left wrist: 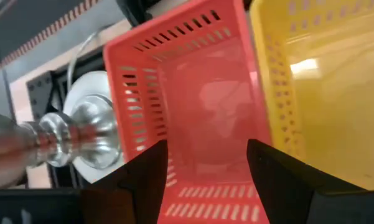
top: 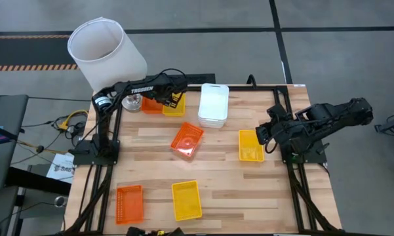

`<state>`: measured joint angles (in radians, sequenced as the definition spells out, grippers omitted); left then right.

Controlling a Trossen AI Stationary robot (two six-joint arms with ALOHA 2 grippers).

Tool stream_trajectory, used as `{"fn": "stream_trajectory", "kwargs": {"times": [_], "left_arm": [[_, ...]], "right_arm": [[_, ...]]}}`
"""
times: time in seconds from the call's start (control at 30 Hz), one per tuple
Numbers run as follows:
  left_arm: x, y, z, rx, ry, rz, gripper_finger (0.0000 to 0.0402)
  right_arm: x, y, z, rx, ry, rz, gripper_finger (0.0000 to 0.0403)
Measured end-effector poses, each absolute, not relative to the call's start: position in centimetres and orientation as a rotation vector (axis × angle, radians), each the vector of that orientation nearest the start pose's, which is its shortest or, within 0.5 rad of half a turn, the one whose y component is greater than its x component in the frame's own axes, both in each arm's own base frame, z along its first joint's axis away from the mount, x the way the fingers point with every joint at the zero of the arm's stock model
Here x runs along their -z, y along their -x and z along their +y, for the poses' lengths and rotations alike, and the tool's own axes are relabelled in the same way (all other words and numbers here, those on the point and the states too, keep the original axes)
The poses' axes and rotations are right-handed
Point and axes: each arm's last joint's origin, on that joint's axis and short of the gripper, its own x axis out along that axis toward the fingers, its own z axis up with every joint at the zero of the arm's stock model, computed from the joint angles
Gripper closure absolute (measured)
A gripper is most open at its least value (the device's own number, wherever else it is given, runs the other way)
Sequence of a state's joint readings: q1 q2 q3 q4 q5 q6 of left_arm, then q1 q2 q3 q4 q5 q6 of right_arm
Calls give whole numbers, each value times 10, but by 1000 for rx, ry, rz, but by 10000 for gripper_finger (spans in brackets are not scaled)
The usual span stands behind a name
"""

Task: Stack baskets by color
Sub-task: Adjust the top orange bin on the table

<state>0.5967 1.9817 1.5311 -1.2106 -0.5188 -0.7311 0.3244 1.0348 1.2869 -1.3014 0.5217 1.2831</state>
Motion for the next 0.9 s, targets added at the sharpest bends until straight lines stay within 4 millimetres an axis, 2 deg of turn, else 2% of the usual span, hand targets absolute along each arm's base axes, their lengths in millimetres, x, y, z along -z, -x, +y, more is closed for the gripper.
{"fn": "stream_trajectory", "kwargs": {"times": [0.37, 0.9], "left_arm": [[-183, -281, 229, -1382, 694, 1337, 194], [-182, -300, 234, -1142, 866, 1177, 194]], "right_arm": [[-369, -150, 35, 729, -750, 672, 272], [-369, -151, 29, 763, -757, 662, 272]]}}
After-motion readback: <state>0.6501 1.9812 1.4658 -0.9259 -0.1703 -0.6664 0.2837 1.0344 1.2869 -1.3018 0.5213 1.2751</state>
